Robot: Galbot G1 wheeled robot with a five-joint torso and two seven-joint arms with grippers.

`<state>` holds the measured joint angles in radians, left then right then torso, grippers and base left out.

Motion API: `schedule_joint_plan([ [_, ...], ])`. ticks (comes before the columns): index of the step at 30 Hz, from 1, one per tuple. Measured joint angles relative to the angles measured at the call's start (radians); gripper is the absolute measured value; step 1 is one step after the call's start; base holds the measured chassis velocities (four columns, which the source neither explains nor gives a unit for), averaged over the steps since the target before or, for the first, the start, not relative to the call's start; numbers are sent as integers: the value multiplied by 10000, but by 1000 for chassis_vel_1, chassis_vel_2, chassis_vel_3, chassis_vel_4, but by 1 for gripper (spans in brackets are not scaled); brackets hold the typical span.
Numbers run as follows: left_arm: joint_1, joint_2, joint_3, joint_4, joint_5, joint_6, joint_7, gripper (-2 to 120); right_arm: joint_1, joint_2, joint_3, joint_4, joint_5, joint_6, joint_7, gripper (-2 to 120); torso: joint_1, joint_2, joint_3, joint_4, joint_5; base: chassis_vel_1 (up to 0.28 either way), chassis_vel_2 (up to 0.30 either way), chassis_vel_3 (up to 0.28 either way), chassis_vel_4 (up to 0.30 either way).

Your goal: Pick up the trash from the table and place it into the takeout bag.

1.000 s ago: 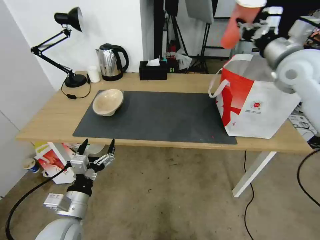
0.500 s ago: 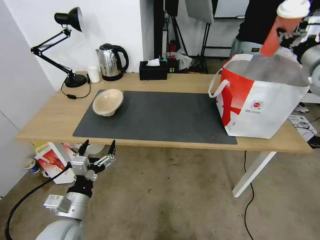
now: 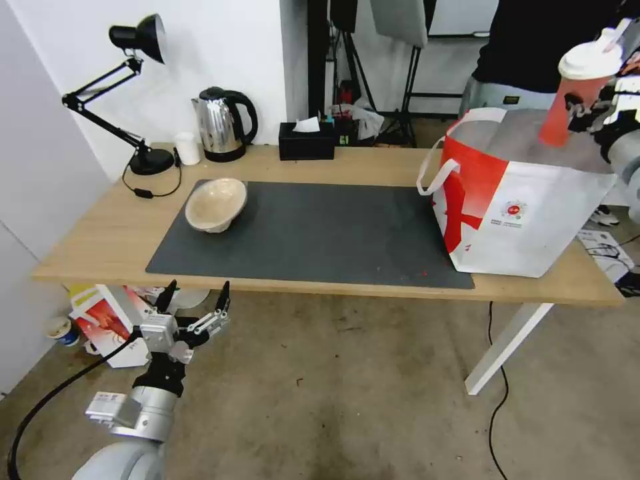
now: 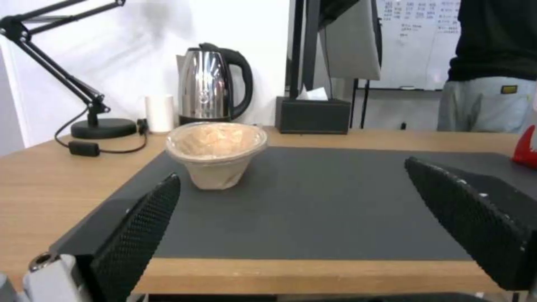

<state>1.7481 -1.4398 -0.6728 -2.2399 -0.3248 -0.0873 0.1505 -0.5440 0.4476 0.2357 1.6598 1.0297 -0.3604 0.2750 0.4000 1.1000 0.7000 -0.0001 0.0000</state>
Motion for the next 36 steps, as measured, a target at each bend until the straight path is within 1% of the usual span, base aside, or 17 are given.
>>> schedule_joint_plan([
  [1, -20, -12, -3, 4, 6, -22, -19, 100, -117, 0, 137, 167, 31, -452, 78, 17, 0, 0, 0, 1, 1, 0, 0, 0, 0],
  [2, -20, -12, -3, 4, 6, -22, -19, 100, -117, 0, 137, 167, 31, -452, 78, 17, 0, 0, 0, 1, 1, 0, 0, 0, 0],
  [3, -25, -30, -4, 4, 12, -26, -37, 100, -154, 0, 220, 291, 35, -798, 152, 21, 0, 0, 0, 1, -1, 0, 0, 0, 0],
  [4, -25, -44, -3, 3, 20, -28, -47, 100, -149, -18, 256, 381, 35, -1092, 248, 28, -1, 0, -1, 2, -2, 0, 0, 0, 0],
  [5, -27, -54, -4, 1, 25, -29, -52, 100, -112, -39, 256, 406, 9, -1269, 313, 29, -1, 0, 0, 2, -1, 0, 0, 0, 0],
  [6, -25, -65, -4, 1, 28, -29, -60, 100, -58, -68, 256, 416, -23, -1411, 353, 36, 0, 0, 0, 1, -1, 0, 0, 0, 0],
  [7, -25, -65, -4, 1, 28, -29, -60, 100, -58, -68, 256, 416, -23, -1411, 353, 36, 0, 0, 0, 1, -1, 0, 0, 0, 0],
  [11, -11, -99, -7, -9, 37, -35, -67, 100, 63, -138, 221, 454, -122, -1601, 435, 54, -1, 0, 0, 1, -1, 0, 0, 0, 0],
  [12, -11, -99, -7, -9, 37, -35, -67, 100, 63, -138, 221, 454, -122, -1601, 435, 54, -1, 0, 0, 1, -1, 0, 0, 0, 0],
  [15, -5, -113, -16, -49, 44, -35, -73, 100, 104, -195, 203, 459, -169, -1610, 435, 68, -1, 0, 0, 1, 0, 0, 0, 0, 0],
  [16, -5, -113, -16, -49, 44, -35, -73, 100, 104, -195, 203, 459, -169, -1610, 435, 68, -1, 0, 0, 1, 0, 0, 0, 0, 0],
  [19, 11, -133, -18, -91, 52, -32, -76, 100, 144, -245, 196, 441, -176, -1608, 430, 82, 0, 0, 0, 1, -1, 0, 0, 0, 0],
  [20, 14, -137, -18, -107, 53, -28, -78, 100, 152, -259, 195, 438, -178, -1605, 426, 86, 0, 0, 0, 0, -1, 0, 0, 0, 0],
  [21, 14, -137, -18, -107, 53, -28, -78, 100, 152, -259, 195, 438, -178, -1605, 426, 86, 0, 0, 0, 0, -1, 0, 0, 0, 0],
  [24, 12, -154, -19, -131, 60, -18, -80, 100, 171, -285, 186, 448, -178, -1602, 412, 98, 0, 0, 0, 0, -1, 0, 0, 0, 0],
  [28, 16, -173, -15, -135, 68, -13, -83, 100, 268, -288, 114, 432, -178, -1594, 404, 100, 0, 0, 0, 1, -1, 0, 0, 0, 0],
  [36, -11, -208, -3, -163, 76, -1, -89, 100, 494, -317, -41, 413, -137, -1571, 387, 100, 0, 0, 0, 1, -1, 0, 0, 0, 0],
])
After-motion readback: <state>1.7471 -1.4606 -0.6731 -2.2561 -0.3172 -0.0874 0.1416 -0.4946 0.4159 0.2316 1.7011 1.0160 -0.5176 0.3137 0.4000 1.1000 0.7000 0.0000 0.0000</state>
